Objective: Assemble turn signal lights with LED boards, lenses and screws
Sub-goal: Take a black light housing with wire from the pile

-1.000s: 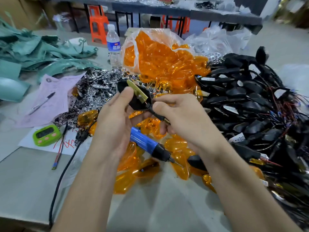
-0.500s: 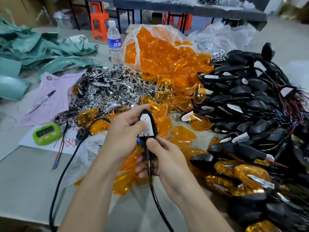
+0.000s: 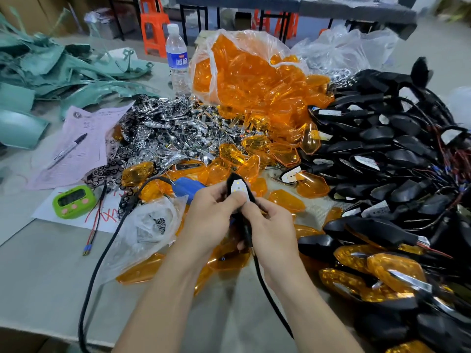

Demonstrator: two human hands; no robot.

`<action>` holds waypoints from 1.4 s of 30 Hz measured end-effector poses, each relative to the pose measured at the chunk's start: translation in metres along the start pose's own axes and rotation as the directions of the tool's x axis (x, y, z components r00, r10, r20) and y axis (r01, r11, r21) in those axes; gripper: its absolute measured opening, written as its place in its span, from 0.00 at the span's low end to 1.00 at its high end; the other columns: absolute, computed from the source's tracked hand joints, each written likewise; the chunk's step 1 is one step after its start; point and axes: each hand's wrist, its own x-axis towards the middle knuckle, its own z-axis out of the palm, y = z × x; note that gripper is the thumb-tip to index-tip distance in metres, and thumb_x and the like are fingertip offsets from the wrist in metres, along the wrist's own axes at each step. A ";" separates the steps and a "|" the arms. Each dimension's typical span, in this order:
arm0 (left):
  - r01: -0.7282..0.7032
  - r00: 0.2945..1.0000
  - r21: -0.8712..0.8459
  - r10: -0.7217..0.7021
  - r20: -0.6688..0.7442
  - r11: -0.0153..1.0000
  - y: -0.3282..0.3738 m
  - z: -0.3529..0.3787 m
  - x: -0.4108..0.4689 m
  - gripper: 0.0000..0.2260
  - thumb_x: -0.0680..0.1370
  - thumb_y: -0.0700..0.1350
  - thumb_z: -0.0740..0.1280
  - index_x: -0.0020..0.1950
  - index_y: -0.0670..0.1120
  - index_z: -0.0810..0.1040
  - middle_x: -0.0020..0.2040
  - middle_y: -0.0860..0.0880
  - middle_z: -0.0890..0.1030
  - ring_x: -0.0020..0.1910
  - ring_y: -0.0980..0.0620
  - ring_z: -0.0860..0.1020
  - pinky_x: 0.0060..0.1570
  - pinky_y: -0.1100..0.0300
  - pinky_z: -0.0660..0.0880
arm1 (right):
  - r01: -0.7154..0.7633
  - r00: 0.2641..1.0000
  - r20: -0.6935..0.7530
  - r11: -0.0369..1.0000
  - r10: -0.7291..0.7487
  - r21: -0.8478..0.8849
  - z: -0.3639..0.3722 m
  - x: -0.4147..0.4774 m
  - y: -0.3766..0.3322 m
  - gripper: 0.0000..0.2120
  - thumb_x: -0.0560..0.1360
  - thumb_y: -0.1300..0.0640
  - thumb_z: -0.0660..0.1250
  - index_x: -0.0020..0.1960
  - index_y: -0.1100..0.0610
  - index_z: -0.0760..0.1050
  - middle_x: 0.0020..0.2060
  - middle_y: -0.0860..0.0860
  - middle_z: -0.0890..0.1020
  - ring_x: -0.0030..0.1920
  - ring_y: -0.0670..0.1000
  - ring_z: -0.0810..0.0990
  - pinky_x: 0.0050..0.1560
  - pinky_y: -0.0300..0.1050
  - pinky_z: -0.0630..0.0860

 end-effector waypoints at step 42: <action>0.013 0.864 -0.205 -0.114 -0.491 0.979 -0.002 -0.081 0.046 0.04 0.80 0.38 0.66 0.48 0.43 0.71 0.36 0.37 0.84 0.24 0.44 0.76 0.20 0.60 0.67 | 0.327 0.938 0.333 0.560 -0.095 -0.761 0.091 0.179 -0.024 0.06 0.80 0.60 0.68 0.48 0.50 0.82 0.36 0.46 0.83 0.29 0.42 0.77 0.29 0.39 0.74</action>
